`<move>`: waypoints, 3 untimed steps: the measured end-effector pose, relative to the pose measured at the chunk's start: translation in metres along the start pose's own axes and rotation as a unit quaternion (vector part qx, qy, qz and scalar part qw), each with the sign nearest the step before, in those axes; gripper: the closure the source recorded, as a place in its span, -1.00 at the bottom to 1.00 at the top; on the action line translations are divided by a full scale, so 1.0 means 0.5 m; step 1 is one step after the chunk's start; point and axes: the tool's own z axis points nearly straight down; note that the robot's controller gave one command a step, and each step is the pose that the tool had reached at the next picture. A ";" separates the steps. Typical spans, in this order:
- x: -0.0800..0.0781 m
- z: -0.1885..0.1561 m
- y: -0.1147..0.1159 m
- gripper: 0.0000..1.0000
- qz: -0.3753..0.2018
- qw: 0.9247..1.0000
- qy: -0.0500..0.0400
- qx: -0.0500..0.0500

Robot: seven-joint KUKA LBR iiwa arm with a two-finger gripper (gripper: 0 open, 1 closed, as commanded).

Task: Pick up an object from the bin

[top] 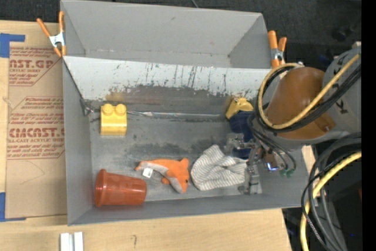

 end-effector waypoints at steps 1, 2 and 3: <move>-0.013 0.094 0.019 -1.00 -0.053 0.999 0.000 0.001; -0.011 0.116 0.008 1.00 0.043 0.999 0.000 -0.001; -0.010 0.112 0.005 1.00 0.054 0.999 0.000 -0.001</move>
Offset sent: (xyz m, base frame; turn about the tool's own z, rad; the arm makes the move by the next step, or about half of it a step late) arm 0.0044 0.0006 -0.0553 0.1100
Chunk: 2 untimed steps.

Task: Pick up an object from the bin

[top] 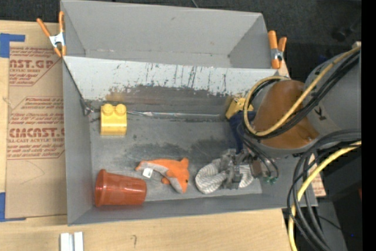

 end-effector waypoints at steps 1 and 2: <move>0.002 -0.009 0.000 1.00 0.000 1.000 0.002 0.000; 0.005 -0.044 0.001 1.00 -0.002 1.000 0.005 0.000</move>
Offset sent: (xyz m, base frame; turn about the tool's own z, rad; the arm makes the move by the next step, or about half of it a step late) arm 0.0001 0.0002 0.0683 0.0000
